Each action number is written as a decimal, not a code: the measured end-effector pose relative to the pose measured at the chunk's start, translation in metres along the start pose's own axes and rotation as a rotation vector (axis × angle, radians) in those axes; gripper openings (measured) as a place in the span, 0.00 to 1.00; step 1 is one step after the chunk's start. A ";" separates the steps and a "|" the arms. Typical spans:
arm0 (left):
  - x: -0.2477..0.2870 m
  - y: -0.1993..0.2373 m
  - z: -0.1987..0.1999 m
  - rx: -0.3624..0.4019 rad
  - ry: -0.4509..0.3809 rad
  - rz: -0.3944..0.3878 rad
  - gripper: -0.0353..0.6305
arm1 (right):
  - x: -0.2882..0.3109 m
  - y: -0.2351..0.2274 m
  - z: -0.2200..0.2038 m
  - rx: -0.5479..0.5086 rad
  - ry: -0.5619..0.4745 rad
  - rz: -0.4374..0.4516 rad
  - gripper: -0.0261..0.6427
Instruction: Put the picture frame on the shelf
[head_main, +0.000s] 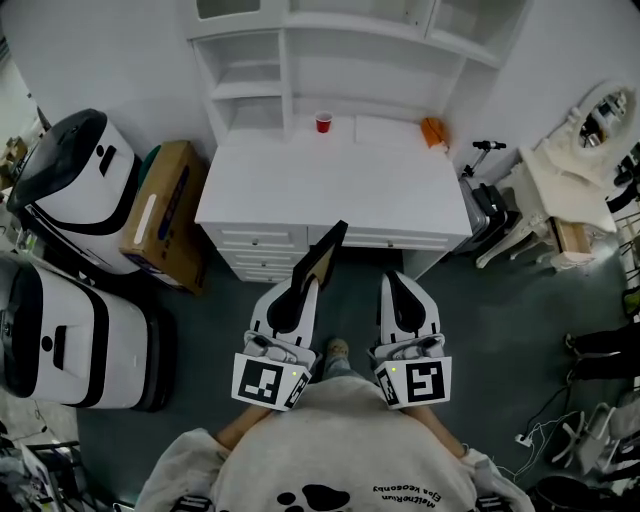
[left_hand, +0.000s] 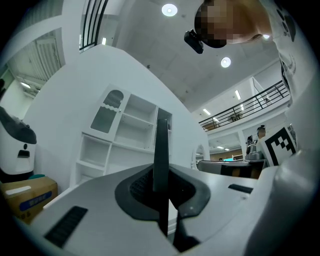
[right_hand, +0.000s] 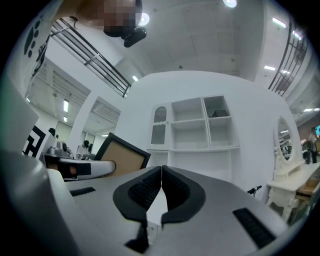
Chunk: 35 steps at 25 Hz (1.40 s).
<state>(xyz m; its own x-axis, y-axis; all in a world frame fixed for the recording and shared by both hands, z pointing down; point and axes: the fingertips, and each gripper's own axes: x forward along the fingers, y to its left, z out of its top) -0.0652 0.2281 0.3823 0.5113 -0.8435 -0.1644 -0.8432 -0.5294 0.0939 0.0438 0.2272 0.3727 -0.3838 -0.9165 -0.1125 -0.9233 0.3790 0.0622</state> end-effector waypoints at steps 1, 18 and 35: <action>0.011 0.004 0.000 0.001 -0.001 0.008 0.10 | 0.010 -0.007 0.000 0.002 -0.002 0.006 0.09; 0.124 0.039 -0.023 -0.002 -0.016 0.094 0.10 | 0.114 -0.090 -0.022 0.026 -0.029 0.089 0.09; 0.163 0.088 -0.021 -0.027 -0.050 0.097 0.10 | 0.164 -0.095 -0.031 0.000 0.001 0.074 0.09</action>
<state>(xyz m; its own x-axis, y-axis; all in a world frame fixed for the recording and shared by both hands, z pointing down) -0.0528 0.0415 0.3843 0.4180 -0.8858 -0.2015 -0.8831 -0.4483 0.1384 0.0694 0.0369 0.3786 -0.4514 -0.8859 -0.1068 -0.8922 0.4462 0.0699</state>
